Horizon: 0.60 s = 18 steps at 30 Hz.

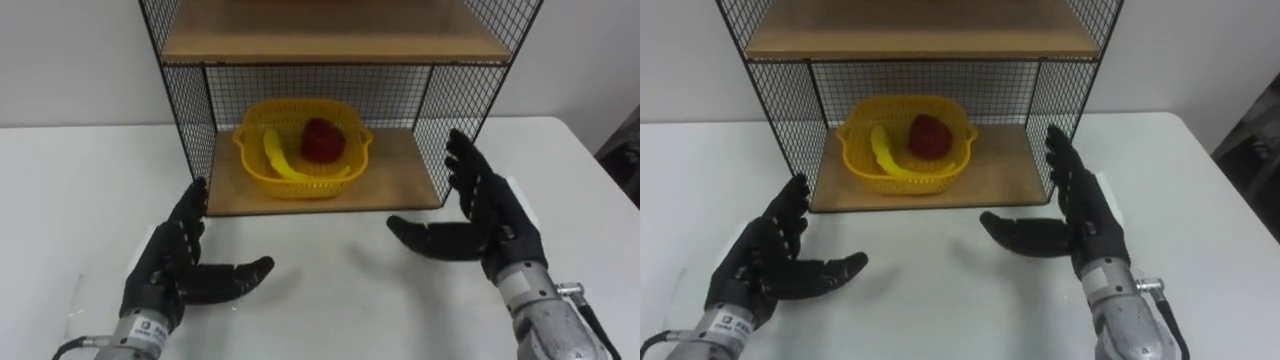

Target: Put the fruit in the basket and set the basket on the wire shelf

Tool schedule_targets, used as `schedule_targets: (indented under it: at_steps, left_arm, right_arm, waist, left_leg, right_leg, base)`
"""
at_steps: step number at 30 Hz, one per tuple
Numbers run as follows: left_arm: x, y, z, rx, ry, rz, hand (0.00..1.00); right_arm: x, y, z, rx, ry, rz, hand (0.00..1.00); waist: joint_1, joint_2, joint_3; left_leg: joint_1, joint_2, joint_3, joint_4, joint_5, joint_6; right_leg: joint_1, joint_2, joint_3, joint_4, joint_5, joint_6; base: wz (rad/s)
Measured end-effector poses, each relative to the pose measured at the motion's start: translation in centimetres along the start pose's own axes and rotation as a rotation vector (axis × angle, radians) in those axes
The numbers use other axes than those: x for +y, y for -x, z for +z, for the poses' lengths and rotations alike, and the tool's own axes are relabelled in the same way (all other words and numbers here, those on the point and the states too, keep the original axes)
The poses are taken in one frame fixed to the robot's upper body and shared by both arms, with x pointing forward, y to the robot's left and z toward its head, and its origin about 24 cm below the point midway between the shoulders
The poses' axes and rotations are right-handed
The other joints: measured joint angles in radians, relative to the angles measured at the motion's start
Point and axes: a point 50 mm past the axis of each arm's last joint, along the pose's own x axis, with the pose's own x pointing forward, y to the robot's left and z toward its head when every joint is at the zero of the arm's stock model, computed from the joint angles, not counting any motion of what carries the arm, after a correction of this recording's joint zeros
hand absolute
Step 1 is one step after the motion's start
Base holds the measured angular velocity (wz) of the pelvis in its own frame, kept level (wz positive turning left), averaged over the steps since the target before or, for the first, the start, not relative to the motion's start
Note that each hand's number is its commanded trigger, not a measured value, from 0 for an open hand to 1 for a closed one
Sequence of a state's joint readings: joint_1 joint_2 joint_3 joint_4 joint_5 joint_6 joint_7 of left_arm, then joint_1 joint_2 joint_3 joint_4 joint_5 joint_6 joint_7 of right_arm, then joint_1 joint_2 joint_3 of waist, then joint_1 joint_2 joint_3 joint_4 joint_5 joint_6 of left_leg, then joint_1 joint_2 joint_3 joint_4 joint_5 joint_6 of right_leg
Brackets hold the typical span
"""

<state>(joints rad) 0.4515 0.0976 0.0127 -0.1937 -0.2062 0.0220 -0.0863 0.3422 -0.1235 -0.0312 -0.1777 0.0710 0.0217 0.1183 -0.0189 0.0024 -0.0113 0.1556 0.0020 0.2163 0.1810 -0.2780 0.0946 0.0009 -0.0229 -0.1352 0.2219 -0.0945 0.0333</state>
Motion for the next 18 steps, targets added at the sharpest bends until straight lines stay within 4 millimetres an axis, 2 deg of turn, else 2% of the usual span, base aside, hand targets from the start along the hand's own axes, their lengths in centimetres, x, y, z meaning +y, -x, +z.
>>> schedule_targets:
  at_steps: [2, 6, 10, 15, 18]
  left_arm:
    - [0.4, 0.7, -0.4, 0.001, 0.010, 0.039, 0.00]
    - [0.8, 1.7, -0.8, 0.000, 0.009, 0.076, 0.00]
    - [1.6, 2.2, -0.5, -0.051, 0.018, 0.137, 0.00]
    - [2.6, 2.6, 0.0, -0.099, 0.012, 0.240, 0.00]
    - [3.7, 3.0, 0.5, -0.149, -0.009, 0.369, 0.00]
  right_arm:
    - [0.0, 1.0, -0.8, 0.037, -0.002, 0.014, 0.00]
    - [-0.1, 2.2, -1.0, 0.036, 0.000, 0.031, 0.00]
    - [-0.8, 3.1, -1.1, 0.010, 0.016, 0.017, 0.00]
    - [-1.0, 3.5, -1.0, -0.013, 0.024, -0.009, 0.00]
    - [-1.9, 3.9, -0.8, -0.040, 0.043, -0.086, 0.00]
  waist:
    - [0.003, -0.001, -0.0006]
    - [0.003, -0.002, 0.0002]
    - [0.016, -0.007, 0.0043]
    - [0.032, -0.009, 0.0053]
    - [0.042, -0.006, 0.0061]
  left_leg:
    - [-0.007, 0.000, 0.002, 0.000, 0.000, 0.000]
    - [-0.006, 0.000, 0.002, -0.005, 0.000, -0.001]
    - [-0.006, 0.000, 0.009, -0.008, 0.000, -0.001]
    - [-0.006, 0.001, 0.019, -0.012, 0.000, -0.001]
    - [-0.006, 0.001, 0.019, -0.012, 0.001, -0.001]
  right_leg:
    - [-0.008, 0.000, 0.003, 0.003, 0.000, 0.000]
    - [-0.010, 0.006, 0.013, 0.001, 0.000, 0.000]
    - [-0.013, 0.007, 0.025, 0.000, 0.000, 0.000]
    - [-0.015, 0.008, 0.022, -0.002, 0.002, -0.002]
    - [-0.017, 0.008, 0.021, -0.004, 0.003, -0.003]
  base:
    - [-0.04]
    - [0.00]
    - [-0.04]
    - [-0.05]
    - [0.00]
